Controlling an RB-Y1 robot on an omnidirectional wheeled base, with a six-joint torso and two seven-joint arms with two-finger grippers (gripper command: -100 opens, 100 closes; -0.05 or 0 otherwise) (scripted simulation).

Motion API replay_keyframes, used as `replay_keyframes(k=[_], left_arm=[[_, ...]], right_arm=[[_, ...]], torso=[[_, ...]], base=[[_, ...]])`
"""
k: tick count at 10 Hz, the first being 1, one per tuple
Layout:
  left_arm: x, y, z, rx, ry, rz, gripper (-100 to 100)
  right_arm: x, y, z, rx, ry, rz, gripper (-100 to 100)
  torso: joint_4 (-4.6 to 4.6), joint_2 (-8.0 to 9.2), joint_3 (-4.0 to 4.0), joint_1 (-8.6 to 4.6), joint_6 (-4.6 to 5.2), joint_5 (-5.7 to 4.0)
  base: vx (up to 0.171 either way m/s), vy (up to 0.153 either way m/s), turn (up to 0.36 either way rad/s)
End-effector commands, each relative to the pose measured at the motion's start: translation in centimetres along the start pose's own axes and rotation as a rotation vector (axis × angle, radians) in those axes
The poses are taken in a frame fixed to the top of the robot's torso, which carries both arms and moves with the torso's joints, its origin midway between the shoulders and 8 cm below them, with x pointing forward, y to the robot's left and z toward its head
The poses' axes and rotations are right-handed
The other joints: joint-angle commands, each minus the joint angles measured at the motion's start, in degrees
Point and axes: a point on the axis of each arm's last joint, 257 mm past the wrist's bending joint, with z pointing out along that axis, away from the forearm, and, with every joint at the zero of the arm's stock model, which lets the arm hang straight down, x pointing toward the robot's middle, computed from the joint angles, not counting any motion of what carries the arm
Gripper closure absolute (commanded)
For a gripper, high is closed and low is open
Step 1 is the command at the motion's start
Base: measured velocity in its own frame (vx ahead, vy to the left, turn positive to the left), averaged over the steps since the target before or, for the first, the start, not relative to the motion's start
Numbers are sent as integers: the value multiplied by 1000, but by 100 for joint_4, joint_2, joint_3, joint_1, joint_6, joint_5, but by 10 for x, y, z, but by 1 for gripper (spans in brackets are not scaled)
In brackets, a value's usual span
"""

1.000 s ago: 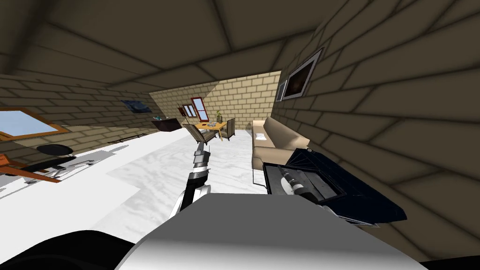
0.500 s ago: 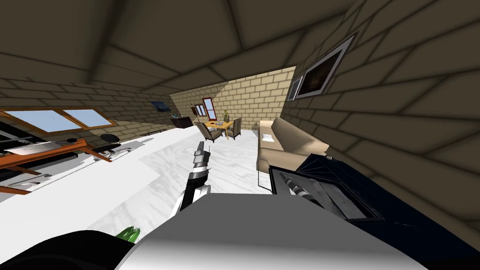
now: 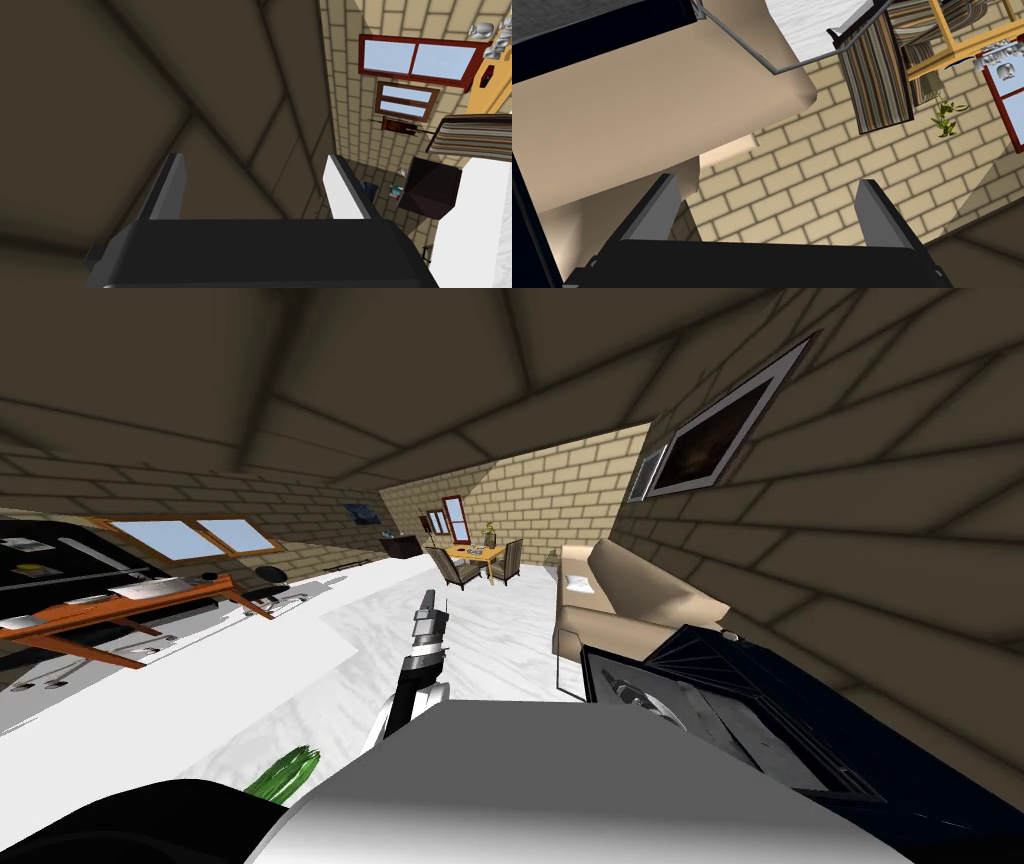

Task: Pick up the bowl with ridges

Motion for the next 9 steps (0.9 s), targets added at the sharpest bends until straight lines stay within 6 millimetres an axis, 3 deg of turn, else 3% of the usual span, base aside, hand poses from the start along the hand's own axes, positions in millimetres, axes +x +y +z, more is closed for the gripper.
replay_keyframes(k=[1, 3, 9], left_arm=[[0, 0, 0, 0, 0, 0, 0], [0, 0, 0, 0, 0, 0, 0], [0, 0, 0, 0, 0, 0, 0]], right_arm=[[18, -21, -6, 40, 52, -41, -100], [25, -29, -9, 57, 66, -38, -100], [82, -103, -46, 193, 236, -144, -100]], torso=[[0, 0, 0, 0, 0, 0], [0, -1, -1, 3, -1, 1], [0, -2, -1, 2, -4, 1]], base=[[11, 26, 311], [8, 13, 53], [13, 21, 203]])
